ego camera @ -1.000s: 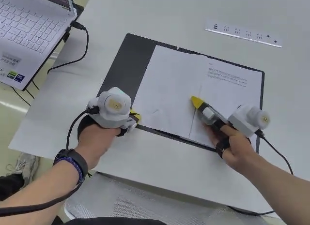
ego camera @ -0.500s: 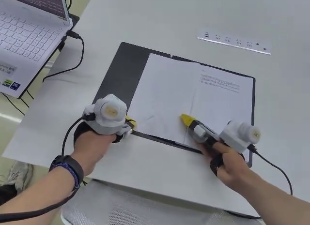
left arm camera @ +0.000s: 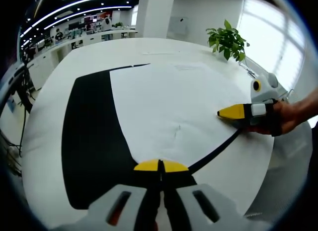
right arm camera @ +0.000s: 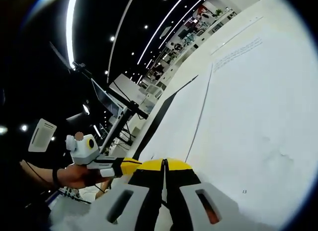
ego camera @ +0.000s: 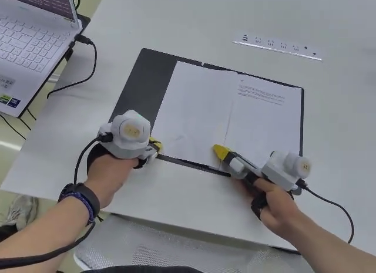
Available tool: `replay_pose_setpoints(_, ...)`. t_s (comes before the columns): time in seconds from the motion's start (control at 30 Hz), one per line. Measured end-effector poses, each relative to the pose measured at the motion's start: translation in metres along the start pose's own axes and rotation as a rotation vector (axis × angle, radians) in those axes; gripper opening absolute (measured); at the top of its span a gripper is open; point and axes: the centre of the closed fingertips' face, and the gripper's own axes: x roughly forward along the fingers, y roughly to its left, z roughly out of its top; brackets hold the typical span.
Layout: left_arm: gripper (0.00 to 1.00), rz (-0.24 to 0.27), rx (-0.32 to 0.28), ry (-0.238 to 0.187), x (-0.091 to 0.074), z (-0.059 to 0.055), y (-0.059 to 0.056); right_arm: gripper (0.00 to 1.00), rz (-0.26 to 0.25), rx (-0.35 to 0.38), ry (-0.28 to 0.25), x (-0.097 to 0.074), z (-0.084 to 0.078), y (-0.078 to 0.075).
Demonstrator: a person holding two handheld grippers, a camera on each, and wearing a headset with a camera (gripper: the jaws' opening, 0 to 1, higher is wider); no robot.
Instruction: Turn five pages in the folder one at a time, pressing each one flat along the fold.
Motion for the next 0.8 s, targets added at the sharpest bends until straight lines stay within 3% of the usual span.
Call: replay_pose_setpoints(0.8, 0.00, 0.023, 0.016, 0.021, 0.001, 0.000, 0.000, 0.00, 0.006, 0.042, 0.029, -0.020, -0.024, 0.008)
